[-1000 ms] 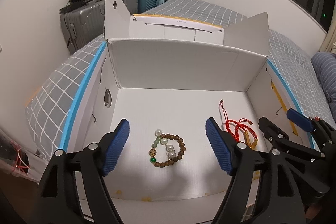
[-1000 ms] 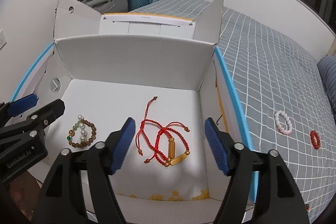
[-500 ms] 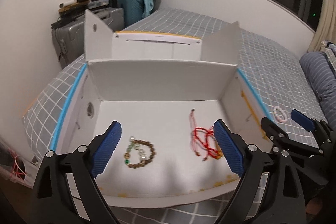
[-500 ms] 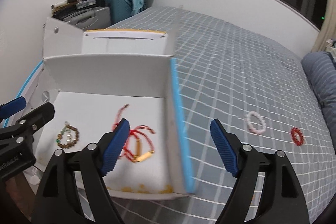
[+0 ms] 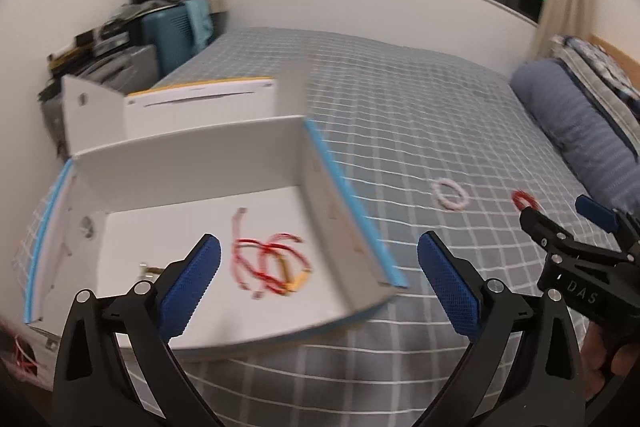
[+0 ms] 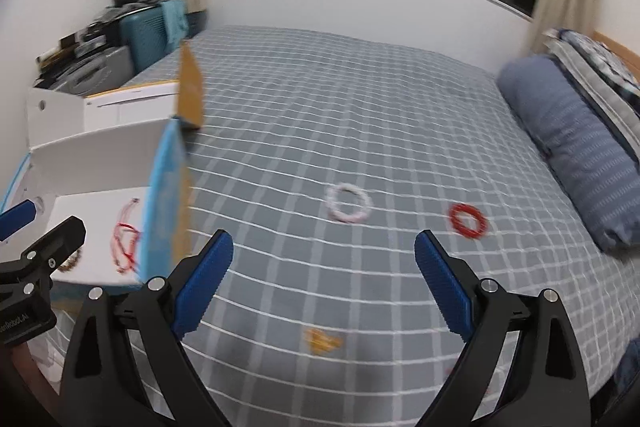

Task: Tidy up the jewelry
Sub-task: 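Move both open tools away from the box toward the remaining bracelets, then grasp the amber bead bracelet with left tool while right tool grasps multicolour glass bracelet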

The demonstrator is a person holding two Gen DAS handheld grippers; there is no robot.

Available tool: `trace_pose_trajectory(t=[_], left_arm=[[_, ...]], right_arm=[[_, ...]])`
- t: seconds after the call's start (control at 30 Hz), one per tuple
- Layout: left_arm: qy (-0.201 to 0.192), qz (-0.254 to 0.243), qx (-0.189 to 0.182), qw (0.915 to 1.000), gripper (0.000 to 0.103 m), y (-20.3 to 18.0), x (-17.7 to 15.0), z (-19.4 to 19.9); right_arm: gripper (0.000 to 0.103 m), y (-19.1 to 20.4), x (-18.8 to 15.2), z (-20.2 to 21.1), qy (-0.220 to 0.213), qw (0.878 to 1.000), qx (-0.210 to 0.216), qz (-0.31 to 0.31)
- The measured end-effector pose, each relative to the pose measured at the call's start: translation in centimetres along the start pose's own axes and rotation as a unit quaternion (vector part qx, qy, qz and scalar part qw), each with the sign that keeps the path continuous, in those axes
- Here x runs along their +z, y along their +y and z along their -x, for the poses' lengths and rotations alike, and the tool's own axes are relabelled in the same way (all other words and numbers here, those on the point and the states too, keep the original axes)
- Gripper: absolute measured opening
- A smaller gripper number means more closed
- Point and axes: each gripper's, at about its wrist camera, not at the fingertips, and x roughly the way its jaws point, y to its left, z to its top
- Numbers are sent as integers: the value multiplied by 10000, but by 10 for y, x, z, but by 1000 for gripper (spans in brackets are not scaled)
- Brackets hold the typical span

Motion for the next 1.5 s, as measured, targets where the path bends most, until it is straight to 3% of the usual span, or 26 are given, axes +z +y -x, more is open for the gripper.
trace_pose_trajectory(t=[0.47, 0.7, 0.97, 1.4, 1.5], left_arm=[[435, -501, -588, 9961, 97, -111, -39, -27], [906, -669, -534, 9922, 97, -147, -67, -68], [1095, -709, -481, 9903, 97, -165, -85, -98], [1430, -568, -487, 9869, 97, -164, -90, -136], [1523, -668, -478, 9849, 89, -168, -95, -141]], right_arm=[[89, -108, -72, -4, 745, 9955, -503, -313], [88, -142, -106, -21, 1041, 9918, -626, -396], [88, -166, -133, -48, 1411, 9868, -574, -549], [54, -169, -147, -68, 1797, 9815, -374, -540], [44, -168, -148, -70, 1859, 9805, -311, -548]])
